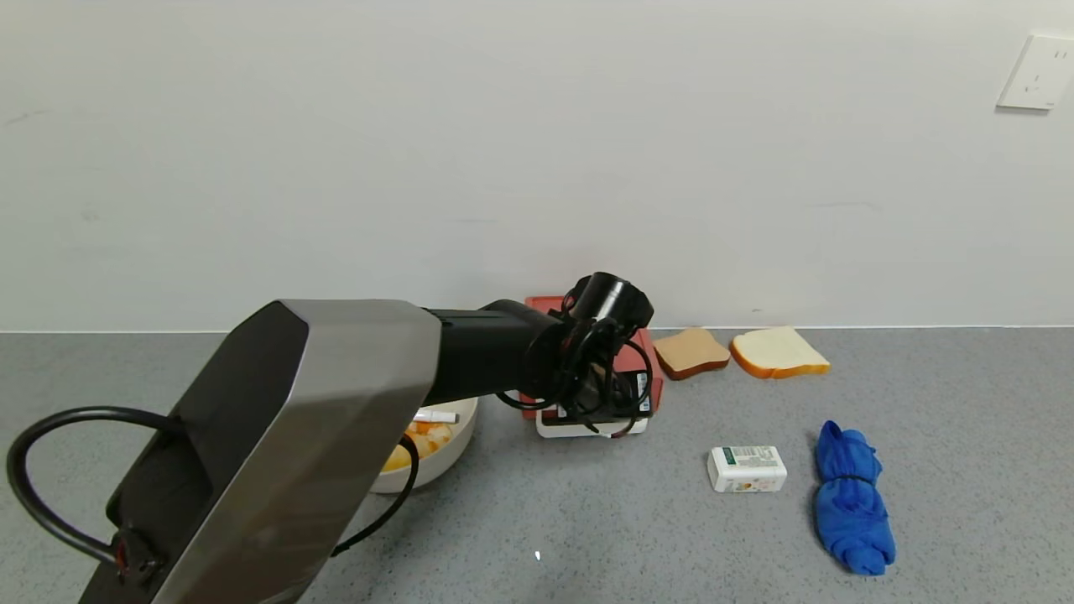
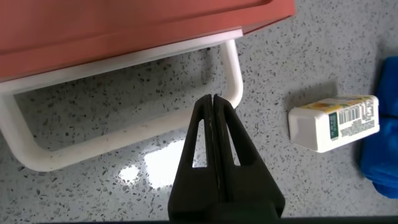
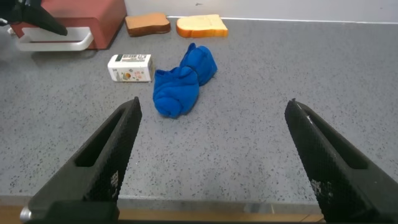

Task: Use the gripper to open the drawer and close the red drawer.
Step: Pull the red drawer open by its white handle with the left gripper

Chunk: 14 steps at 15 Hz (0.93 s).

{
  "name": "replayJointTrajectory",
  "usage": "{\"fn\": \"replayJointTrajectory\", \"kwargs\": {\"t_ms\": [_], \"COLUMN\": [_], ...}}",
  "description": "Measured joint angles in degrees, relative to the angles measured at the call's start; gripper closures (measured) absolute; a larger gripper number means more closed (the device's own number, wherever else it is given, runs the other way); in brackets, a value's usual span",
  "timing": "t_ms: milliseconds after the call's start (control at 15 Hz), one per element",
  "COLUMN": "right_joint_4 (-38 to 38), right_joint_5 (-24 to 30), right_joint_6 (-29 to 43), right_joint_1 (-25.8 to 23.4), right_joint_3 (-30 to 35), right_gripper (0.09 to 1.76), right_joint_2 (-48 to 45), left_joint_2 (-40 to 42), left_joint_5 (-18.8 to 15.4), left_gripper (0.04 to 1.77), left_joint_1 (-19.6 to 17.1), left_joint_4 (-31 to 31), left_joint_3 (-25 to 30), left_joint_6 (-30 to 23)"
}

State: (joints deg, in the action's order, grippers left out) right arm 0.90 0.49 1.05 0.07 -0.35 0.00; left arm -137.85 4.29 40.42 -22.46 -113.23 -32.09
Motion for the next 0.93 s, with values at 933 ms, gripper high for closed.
{"fn": "replayJointTrajectory", "kwargs": {"t_ms": [933], "right_joint_4": [-0.05], "right_joint_5": [0.00], "right_joint_6": [0.00], "right_joint_1": [0.00], "right_joint_3": [0.00], "right_gripper": [0.15], "right_joint_2": [0.02], "left_joint_2": [-3.16], "left_joint_5": [0.77], "left_gripper": [1.70], "left_joint_1": [-0.32], "left_joint_4": [5.49], "left_joint_3": [0.02], "left_joint_6": [0.39]}}
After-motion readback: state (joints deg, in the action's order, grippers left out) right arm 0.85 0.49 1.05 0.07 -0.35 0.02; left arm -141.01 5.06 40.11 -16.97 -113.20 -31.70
